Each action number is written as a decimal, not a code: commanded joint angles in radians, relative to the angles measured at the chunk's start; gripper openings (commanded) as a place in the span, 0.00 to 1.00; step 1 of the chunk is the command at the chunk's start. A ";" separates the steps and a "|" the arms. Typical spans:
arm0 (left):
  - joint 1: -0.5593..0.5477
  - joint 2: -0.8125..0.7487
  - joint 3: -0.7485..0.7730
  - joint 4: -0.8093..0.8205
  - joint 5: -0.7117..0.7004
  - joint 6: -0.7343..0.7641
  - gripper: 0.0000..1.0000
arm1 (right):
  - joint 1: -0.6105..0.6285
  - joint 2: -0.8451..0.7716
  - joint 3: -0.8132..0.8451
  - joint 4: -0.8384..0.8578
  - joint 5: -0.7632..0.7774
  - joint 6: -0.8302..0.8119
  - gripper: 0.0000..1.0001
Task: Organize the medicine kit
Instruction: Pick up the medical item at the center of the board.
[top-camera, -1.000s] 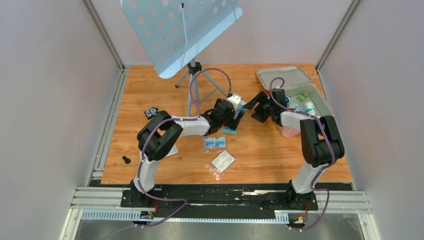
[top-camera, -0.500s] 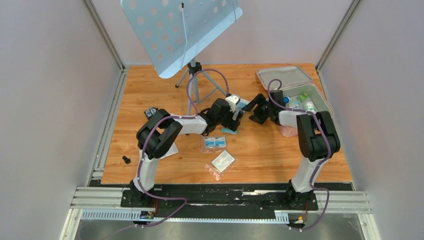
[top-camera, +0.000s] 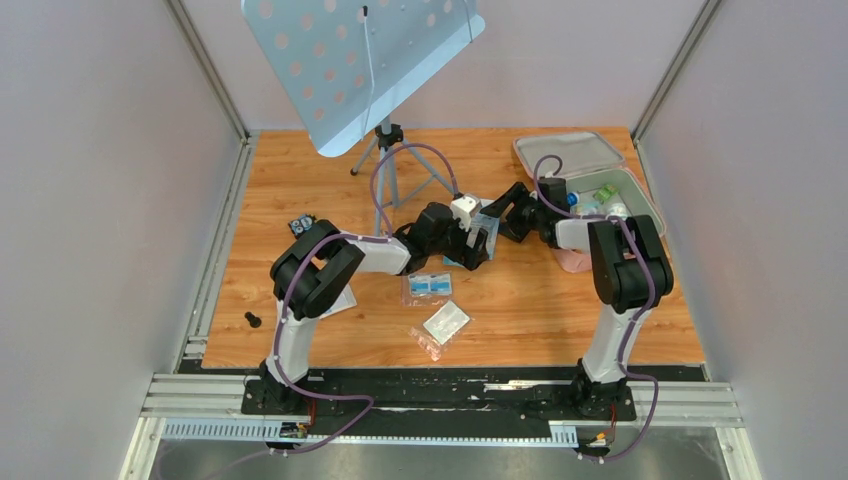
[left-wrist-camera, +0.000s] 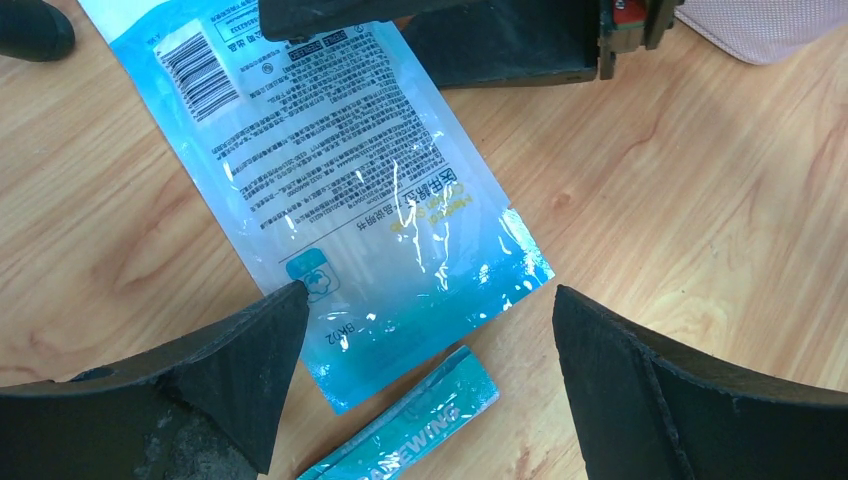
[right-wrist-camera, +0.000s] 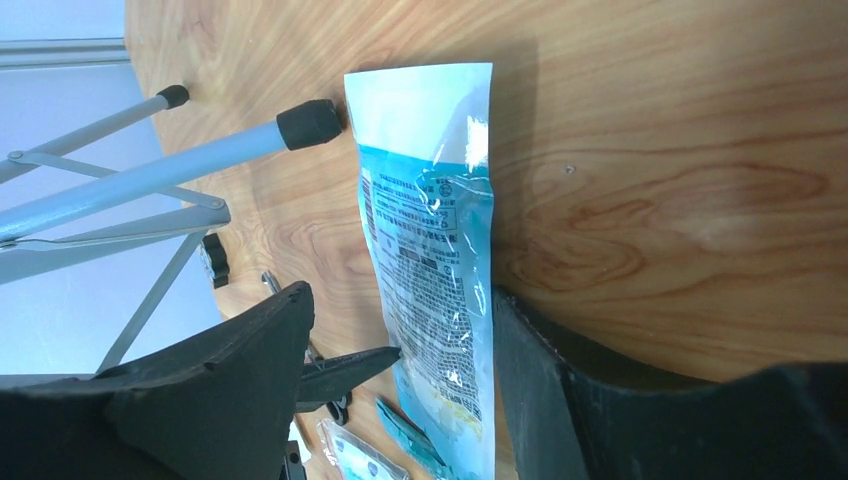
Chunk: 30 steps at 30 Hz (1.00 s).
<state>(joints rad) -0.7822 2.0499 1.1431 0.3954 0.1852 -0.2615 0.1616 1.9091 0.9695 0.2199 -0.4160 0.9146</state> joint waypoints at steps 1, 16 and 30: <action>-0.002 -0.012 -0.029 -0.047 0.041 -0.032 1.00 | 0.007 0.056 -0.012 0.056 -0.078 0.028 0.66; -0.002 -0.024 -0.026 -0.054 0.035 -0.015 1.00 | 0.014 0.010 -0.073 0.101 -0.135 -0.001 0.31; -0.011 -0.194 -0.088 -0.099 -0.012 0.010 1.00 | 0.016 -0.218 -0.047 -0.075 -0.044 -0.135 0.00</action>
<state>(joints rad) -0.7849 1.9793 1.0866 0.3321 0.1951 -0.2630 0.1699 1.8217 0.9131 0.2123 -0.4953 0.8497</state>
